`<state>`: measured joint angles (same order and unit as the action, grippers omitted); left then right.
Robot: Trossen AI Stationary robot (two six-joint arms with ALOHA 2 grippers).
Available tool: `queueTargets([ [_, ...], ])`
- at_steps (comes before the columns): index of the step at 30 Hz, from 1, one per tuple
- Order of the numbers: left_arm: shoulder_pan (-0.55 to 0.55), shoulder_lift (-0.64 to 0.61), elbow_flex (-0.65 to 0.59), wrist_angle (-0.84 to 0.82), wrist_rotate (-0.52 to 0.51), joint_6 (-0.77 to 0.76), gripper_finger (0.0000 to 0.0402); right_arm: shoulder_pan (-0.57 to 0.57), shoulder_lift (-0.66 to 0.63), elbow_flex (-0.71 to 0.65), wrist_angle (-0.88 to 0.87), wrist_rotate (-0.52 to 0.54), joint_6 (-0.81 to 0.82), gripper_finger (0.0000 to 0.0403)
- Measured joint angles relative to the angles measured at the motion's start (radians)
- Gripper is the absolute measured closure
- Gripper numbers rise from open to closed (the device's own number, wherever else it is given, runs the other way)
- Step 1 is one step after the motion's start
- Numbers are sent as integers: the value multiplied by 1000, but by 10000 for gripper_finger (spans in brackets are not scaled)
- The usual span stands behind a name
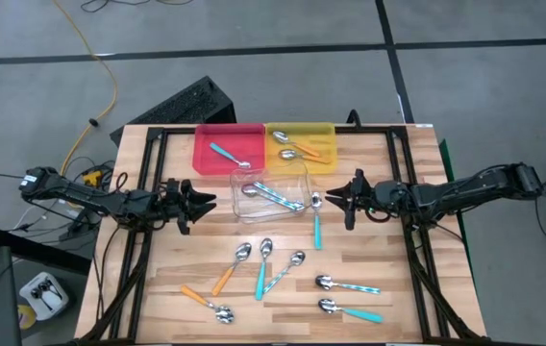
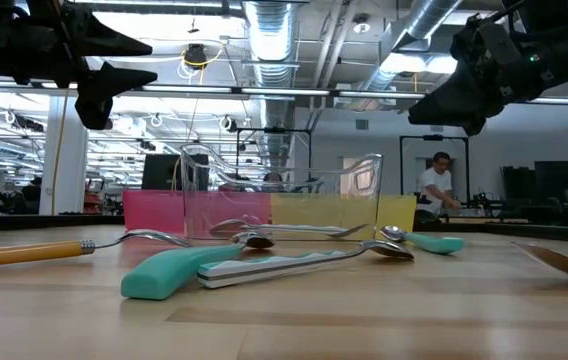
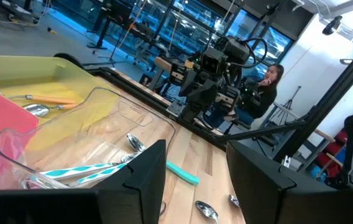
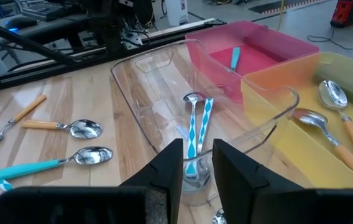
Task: Sort silverware by color (type)
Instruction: Put the light green spoon into the red bin
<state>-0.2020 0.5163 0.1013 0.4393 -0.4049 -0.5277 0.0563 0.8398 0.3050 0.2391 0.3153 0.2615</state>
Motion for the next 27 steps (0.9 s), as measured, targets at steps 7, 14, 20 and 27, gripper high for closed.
queueTargets([
  [7, 0, 0, 0, 1, 1, -7, 248, 0, 0, 0, 3, 0, 0, 290],
  [14, 0, 0, 0, 42, 6, -6, 248, 0, 0, 0, 15, 1, 0, 290],
  [20, 0, -1, 0, 53, 25, -4, 248, 0, 0, 0, 73, 1, -14, 290],
  [27, 0, -1, 0, 87, 57, 19, 248, 0, 0, 0, 118, 2, -61, 290],
])
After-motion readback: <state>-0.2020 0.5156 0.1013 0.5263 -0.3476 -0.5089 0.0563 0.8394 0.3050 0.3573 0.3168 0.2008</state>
